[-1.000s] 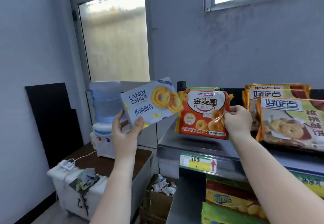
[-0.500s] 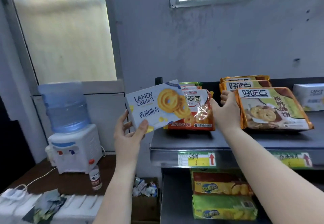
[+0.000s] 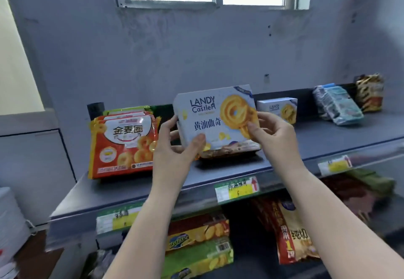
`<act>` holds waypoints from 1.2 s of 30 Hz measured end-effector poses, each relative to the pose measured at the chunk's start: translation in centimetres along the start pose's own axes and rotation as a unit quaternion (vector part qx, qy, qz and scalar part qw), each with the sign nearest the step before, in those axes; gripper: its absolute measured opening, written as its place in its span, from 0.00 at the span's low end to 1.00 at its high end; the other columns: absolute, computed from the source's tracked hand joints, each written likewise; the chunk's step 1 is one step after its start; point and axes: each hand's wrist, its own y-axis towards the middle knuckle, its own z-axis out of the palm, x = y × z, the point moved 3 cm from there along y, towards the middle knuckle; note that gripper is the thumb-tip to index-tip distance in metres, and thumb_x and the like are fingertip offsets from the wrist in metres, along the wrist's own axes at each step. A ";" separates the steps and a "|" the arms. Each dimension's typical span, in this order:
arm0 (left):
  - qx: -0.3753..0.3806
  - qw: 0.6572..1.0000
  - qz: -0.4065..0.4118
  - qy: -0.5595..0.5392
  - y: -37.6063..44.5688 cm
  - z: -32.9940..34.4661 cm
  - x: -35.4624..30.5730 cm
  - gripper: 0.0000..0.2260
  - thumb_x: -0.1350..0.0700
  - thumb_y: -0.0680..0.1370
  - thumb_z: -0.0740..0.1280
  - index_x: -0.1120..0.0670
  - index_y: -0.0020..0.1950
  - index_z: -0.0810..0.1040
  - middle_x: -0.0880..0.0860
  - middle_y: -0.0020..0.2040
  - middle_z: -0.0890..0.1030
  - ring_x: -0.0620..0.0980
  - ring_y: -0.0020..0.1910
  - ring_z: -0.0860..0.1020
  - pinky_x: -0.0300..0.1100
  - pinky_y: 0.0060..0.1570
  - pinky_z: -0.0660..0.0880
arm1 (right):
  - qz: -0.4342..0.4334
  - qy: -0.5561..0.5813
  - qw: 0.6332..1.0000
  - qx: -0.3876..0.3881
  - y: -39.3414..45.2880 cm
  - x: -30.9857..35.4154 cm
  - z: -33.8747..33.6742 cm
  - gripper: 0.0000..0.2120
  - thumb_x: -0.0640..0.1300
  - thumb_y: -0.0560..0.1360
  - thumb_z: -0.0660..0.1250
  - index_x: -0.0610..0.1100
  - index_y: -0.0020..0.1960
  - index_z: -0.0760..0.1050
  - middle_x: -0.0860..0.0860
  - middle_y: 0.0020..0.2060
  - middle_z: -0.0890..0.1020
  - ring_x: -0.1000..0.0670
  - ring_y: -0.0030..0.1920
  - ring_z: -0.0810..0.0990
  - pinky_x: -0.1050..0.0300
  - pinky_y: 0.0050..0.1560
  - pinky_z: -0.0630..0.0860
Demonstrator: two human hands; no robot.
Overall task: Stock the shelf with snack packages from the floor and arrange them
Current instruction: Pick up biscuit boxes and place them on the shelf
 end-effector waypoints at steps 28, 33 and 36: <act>0.102 0.891 -0.140 0.419 12.4 32.8 7.3 0.13 0.61 0.75 0.63 0.60 0.57 0.64 0.60 0.57 0.77 0.59 0.54 0.76 0.49 0.46 0.74 | 0.145 -0.484 0.851 0.142 24.6 -19.2 -17.0 0.15 0.39 0.73 0.62 0.41 0.60 0.71 0.42 0.60 0.77 0.40 0.59 0.76 0.53 0.50 0.72; 0.074 0.883 -0.147 0.439 12.1 33.0 6.9 0.11 0.60 0.76 0.62 0.59 0.57 0.65 0.60 0.58 0.77 0.59 0.54 0.77 0.51 0.48 0.75 | 0.144 -0.461 0.869 0.104 24.5 -18.7 -16.9 0.23 0.42 0.72 0.64 0.40 0.65 0.64 0.42 0.65 0.70 0.40 0.65 0.67 0.47 0.57 0.69; 0.045 0.889 -0.099 0.445 11.2 32.4 4.4 0.15 0.57 0.77 0.62 0.60 0.61 0.65 0.61 0.60 0.74 0.59 0.57 0.75 0.49 0.48 0.71 | 0.094 -0.382 0.919 0.040 23.4 -15.6 -16.0 0.26 0.44 0.71 0.66 0.40 0.65 0.61 0.42 0.65 0.67 0.40 0.65 0.64 0.47 0.57 0.67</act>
